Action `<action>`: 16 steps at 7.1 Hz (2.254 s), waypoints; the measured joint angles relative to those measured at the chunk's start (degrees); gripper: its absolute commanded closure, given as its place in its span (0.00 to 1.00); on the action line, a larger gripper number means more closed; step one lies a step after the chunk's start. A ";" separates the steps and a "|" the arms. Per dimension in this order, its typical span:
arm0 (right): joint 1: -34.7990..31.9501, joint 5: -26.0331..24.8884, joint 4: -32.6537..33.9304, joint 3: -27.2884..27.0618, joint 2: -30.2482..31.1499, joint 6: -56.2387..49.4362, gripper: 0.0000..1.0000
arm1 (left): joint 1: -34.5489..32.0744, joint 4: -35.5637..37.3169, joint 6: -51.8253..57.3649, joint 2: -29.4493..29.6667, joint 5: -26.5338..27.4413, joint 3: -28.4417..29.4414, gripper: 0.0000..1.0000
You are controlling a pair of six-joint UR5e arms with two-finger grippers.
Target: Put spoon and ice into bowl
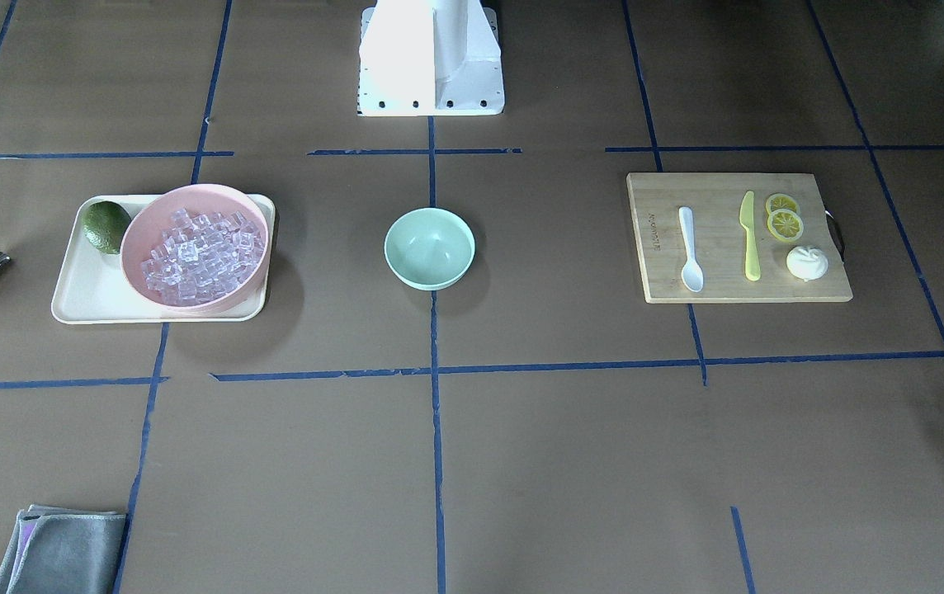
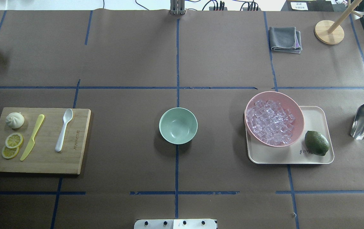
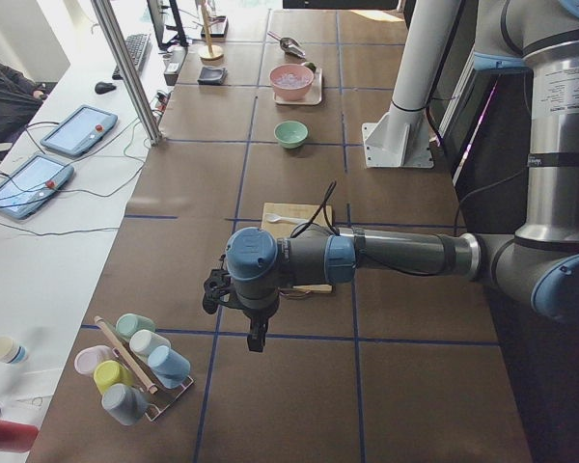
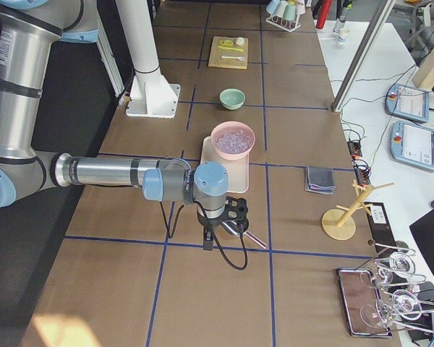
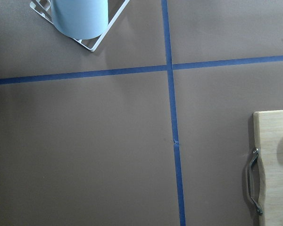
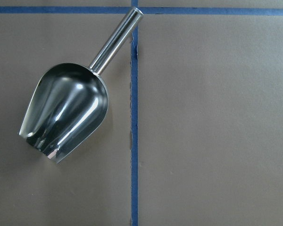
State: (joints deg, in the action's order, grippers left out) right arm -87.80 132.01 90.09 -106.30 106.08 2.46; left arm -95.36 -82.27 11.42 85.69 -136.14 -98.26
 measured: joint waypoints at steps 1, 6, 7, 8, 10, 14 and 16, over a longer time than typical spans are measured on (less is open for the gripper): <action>0.00 0.00 0.02 0.04 0.00 0.00 0.00 | 0.00 -0.19 0.02 -0.13 0.00 -0.01 0.00; 0.12 -0.14 -0.30 -0.03 -2.27 0.26 0.00 | 0.30 -1.66 -0.34 0.31 1.14 -0.51 0.00; 0.14 -0.11 -0.81 0.03 -3.14 0.44 0.00 | 0.32 -4.67 -0.45 0.69 1.36 -0.27 0.00; 0.16 0.82 -1.29 0.15 -3.50 0.57 0.00 | 0.77 -8.52 -0.70 0.95 1.35 0.09 0.00; 0.18 4.29 -2.00 0.50 -3.69 0.91 0.00 | 2.86 -12.19 -2.81 1.36 1.04 0.09 0.00; 0.83 5.27 -3.04 0.19 -4.67 0.97 0.00 | 16.33 -19.01 -18.78 1.76 -4.79 -4.89 0.00; 0.94 5.27 -3.07 0.20 -4.89 0.98 0.00 | 27.90 -19.46 -37.72 2.03 2.32 -12.25 0.00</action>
State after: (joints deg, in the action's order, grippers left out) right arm -86.87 137.29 87.01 -106.10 101.20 3.44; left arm -67.46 -101.72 -26.30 87.72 -133.82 -110.51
